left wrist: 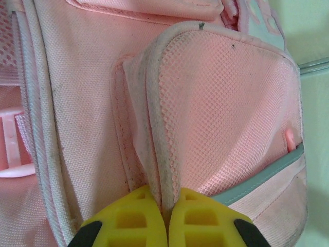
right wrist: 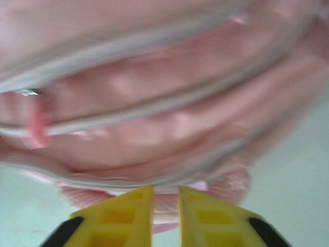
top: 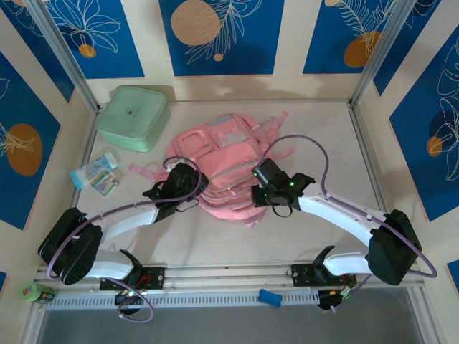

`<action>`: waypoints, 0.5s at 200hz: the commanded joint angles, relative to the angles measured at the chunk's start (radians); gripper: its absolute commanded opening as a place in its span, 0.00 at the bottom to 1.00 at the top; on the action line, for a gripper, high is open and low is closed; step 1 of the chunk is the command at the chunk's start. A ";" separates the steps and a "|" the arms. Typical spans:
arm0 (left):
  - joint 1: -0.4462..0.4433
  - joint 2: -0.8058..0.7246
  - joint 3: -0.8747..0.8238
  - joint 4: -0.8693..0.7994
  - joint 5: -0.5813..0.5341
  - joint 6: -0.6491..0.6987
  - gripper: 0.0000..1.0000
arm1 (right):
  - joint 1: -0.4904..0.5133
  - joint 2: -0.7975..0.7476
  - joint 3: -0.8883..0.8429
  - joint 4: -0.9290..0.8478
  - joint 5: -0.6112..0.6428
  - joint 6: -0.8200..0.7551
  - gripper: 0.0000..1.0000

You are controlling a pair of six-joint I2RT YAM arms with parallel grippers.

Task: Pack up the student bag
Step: Zip the student bag at the center of the table.

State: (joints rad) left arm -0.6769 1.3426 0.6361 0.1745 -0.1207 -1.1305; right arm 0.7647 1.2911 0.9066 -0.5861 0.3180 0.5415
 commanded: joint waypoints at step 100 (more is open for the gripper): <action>0.019 -0.007 0.054 -0.004 0.015 0.038 0.00 | 0.080 0.280 0.214 0.078 -0.058 -0.163 0.47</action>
State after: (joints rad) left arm -0.6697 1.3426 0.6502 0.1555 -0.1040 -1.1187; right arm 0.8486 1.5433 1.0782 -0.5201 0.2611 0.4118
